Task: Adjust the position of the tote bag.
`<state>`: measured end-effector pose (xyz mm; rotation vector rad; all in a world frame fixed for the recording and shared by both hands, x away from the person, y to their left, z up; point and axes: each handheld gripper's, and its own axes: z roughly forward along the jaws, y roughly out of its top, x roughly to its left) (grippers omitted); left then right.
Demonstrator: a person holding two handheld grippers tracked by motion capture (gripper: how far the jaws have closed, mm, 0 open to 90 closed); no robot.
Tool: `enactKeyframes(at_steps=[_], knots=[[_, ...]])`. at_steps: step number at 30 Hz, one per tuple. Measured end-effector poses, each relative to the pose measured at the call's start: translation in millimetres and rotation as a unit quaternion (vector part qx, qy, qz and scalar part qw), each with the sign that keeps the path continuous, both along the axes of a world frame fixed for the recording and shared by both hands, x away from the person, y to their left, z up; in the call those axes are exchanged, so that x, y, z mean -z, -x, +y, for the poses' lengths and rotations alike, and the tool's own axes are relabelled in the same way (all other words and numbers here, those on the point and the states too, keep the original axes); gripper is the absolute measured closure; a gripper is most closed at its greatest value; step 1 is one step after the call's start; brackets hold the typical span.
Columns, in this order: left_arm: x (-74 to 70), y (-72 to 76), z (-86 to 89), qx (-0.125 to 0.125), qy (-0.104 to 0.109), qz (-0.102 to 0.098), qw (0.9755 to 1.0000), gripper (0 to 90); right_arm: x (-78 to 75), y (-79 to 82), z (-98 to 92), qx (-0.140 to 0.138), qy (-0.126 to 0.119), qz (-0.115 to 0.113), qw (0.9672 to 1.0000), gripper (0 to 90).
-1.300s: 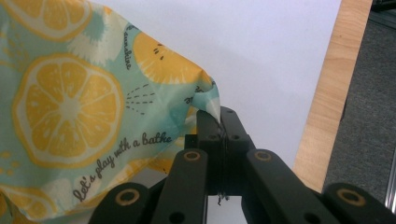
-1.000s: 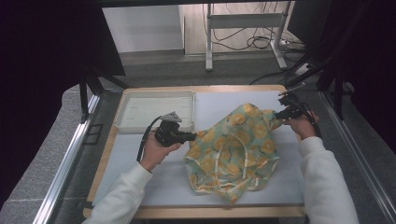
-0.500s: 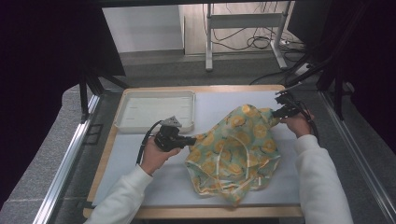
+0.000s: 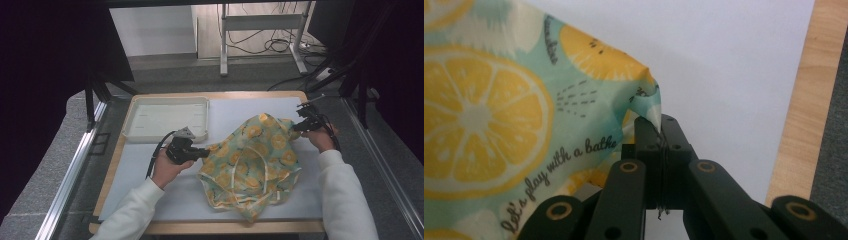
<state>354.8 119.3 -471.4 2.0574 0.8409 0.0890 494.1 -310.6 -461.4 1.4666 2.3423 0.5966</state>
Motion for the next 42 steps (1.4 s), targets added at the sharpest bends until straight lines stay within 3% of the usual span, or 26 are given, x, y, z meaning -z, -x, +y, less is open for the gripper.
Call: enactKeyframes(at_steps=[6,7,9,14,16,21,33,37,42], knots=[[1.2,1.2,-1.3,-0.002,0.000,-0.003,1.0000,86.9,1.0,3.5,-2.2,-0.004,-0.002,-0.001,1.0000,84.4],[0.8,1.8,-1.5,-0.004,0.001,-0.008,1.0000,84.1,-1.1,5.8,-2.7,-0.002,-0.003,-0.011,0.9999,77.2],[0.4,2.1,-1.0,-0.006,0.002,-0.011,0.9999,82.0,-2.8,7.3,-3.2,-0.005,-0.003,-0.018,0.9998,72.9],[-4.4,5.7,2.3,-0.019,0.006,-0.032,0.9993,67.9,-15.3,21.0,-7.0,-0.005,-0.007,-0.042,0.9991,59.5],[-5.7,7.4,4.3,-0.029,0.005,-0.041,0.9987,64.0,-17.3,23.9,-8.6,-0.003,-0.014,-0.047,0.9988,58.6],[-10.0,12.0,10.8,-0.047,0.007,-0.040,0.9981,45.8,-25.9,47.5,-16.6,-0.007,-0.027,-0.057,0.9980,55.8],[-14.8,19.1,12.3,-0.035,0.000,-0.040,0.9986,40.7,-21.4,101.6,-21.7,-0.035,-0.051,-0.060,0.9962,50.8],[-11.8,18.9,8.5,-0.030,-0.007,-0.036,0.9989,40.4,-20.0,111.6,-24.0,-0.033,-0.050,-0.064,0.9962,50.0],[-8.4,17.3,6.4,-0.030,-0.011,-0.027,0.9991,40.3,-15.2,125.8,-24.0,-0.036,-0.032,-0.060,0.9971,48.7]])
